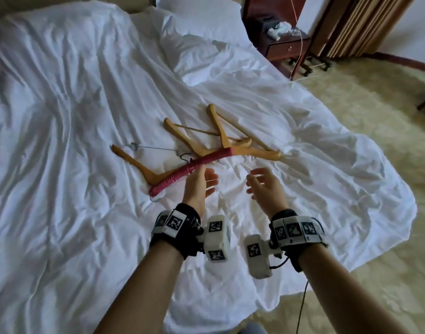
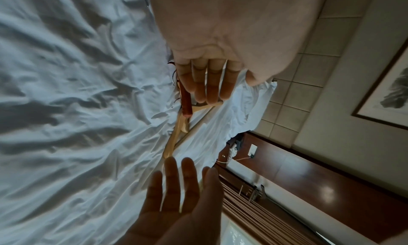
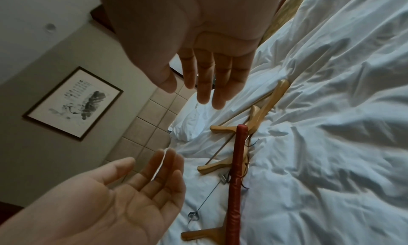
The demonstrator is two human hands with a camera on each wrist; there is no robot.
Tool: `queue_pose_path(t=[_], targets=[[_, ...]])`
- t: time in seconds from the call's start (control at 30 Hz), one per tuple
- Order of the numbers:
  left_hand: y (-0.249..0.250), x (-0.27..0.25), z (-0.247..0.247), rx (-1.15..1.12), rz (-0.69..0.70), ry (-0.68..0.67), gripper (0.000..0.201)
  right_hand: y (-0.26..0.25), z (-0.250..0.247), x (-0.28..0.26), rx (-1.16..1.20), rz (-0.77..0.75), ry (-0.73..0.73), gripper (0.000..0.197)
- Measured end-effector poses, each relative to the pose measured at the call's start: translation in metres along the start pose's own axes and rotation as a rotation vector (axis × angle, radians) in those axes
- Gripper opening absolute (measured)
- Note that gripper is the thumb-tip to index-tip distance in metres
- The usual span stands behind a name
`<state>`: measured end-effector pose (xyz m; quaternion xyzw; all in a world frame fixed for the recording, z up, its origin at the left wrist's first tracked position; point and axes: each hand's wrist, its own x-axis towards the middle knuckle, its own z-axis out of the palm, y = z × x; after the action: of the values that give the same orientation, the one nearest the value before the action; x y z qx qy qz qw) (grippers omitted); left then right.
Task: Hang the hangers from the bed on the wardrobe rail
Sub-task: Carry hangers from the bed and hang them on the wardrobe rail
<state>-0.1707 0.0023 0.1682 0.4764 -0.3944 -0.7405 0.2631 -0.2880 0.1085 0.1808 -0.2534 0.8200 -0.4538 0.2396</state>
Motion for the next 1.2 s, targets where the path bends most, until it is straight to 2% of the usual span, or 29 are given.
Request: queue_pose_path(t=[0.1, 0.23, 0.47, 0.7, 0.9, 1.03, 1.2], targets=[[-0.001, 0.040, 0.017, 0.009, -0.027, 0.048, 0.029, 0.008, 0.001, 0.043, -0.043, -0.004, -0.003, 0.022], [-0.008, 0.088, 0.034, 0.088, -0.056, 0.112, 0.028, 0.025, 0.000, 0.096, -0.136, 0.034, -0.081, 0.030], [-0.034, 0.161, 0.050, 0.233, -0.149, 0.297, 0.025, 0.080, 0.007, 0.205, -0.277, 0.062, -0.195, 0.036], [-0.043, 0.226, 0.062, 0.541, -0.092, 0.433, 0.032, 0.127, 0.017, 0.301, -0.468, -0.025, -0.300, 0.045], [-0.050, 0.279, 0.045, 0.720, -0.103, 0.538, 0.034, 0.150, 0.043, 0.358, -0.581, -0.052, -0.382, 0.051], [-0.064, 0.309, 0.021, 0.890, -0.180, 0.485, 0.037, 0.156, 0.063, 0.378, -0.690, -0.017, -0.469, 0.057], [-0.084, 0.328, -0.007, 1.093, -0.352, 0.291, 0.043, 0.168, 0.084, 0.388, -0.869, 0.022, -0.546, 0.066]])
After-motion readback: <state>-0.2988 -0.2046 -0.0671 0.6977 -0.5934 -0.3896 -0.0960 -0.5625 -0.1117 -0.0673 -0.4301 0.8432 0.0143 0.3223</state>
